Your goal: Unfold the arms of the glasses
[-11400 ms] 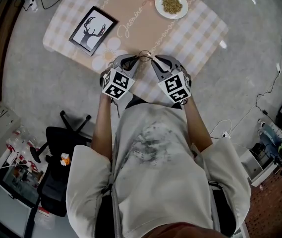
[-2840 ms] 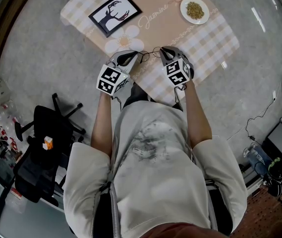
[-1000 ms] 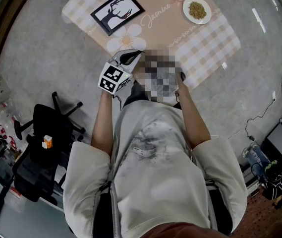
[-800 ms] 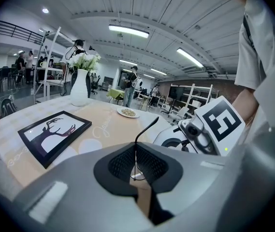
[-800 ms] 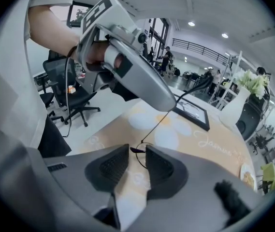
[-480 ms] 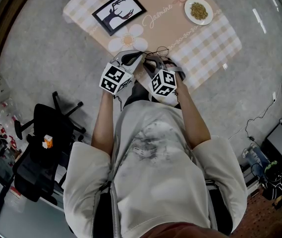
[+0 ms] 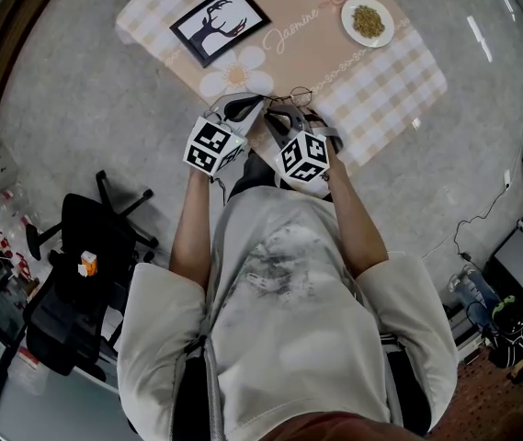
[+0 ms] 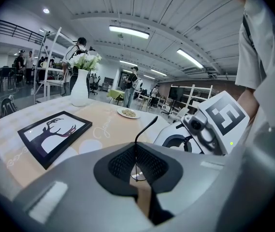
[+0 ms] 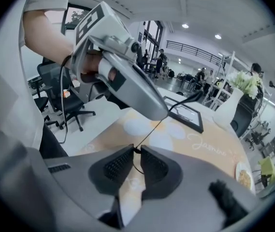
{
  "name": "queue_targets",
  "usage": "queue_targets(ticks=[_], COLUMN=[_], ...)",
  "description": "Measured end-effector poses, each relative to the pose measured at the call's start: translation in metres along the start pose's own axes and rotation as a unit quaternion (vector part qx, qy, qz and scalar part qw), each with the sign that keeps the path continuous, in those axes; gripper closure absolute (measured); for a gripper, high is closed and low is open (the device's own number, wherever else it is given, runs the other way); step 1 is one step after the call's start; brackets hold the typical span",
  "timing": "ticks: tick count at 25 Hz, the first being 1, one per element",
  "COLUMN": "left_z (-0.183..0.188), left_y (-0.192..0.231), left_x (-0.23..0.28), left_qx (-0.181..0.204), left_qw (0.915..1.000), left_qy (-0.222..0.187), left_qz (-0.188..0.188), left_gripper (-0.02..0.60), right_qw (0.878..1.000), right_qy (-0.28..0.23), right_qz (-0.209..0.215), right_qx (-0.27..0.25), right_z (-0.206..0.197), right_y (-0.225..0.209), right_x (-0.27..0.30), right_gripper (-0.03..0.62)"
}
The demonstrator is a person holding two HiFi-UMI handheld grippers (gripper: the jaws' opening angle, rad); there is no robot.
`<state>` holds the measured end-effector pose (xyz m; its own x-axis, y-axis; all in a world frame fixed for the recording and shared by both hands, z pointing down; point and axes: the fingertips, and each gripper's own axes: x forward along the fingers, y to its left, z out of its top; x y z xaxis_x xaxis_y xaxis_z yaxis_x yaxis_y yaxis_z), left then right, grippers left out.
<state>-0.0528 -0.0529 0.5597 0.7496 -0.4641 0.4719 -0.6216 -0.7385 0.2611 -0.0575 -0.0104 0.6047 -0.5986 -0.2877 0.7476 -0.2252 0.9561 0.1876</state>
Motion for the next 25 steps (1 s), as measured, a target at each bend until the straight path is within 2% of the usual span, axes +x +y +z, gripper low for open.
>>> queue_targets(ticks=[25], left_z=[0.004], left_y=[0.001], left_x=[-0.002], left_qx=[0.005], left_qw=[1.0], left_qy=[-0.005], left_qz=[0.003], left_gripper=[0.566], right_qw=[0.993], right_qy=[-0.027], right_qz=[-0.111], right_qx=[0.022], right_z=[0.02], right_y=[-0.037], right_x=[-0.042], right_gripper=[0.568])
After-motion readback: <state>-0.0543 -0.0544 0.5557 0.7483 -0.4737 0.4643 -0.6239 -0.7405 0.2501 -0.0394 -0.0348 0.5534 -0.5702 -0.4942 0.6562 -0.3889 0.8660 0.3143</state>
